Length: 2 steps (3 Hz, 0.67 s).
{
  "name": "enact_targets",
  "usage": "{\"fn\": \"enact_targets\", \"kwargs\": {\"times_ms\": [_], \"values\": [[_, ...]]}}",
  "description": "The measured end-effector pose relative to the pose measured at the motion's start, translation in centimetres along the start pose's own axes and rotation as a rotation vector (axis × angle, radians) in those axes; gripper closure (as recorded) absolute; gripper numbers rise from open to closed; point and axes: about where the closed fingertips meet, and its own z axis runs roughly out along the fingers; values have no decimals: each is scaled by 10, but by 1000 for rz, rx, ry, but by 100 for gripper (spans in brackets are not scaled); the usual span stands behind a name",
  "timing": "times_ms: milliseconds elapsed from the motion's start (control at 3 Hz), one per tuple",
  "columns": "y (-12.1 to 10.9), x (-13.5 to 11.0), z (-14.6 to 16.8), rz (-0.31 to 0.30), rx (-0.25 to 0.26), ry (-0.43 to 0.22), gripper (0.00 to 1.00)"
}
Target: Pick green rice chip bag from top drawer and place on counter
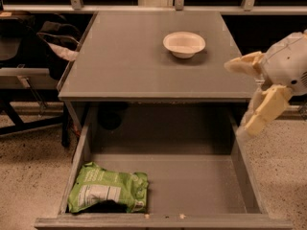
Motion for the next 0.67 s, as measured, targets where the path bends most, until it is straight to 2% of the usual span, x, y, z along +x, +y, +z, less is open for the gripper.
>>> {"fn": "enact_targets", "kwargs": {"times_ms": [333,667], "values": [[10,9,31,43,-29,-32,0],[24,19,53,84,-4,-18,0]]}}
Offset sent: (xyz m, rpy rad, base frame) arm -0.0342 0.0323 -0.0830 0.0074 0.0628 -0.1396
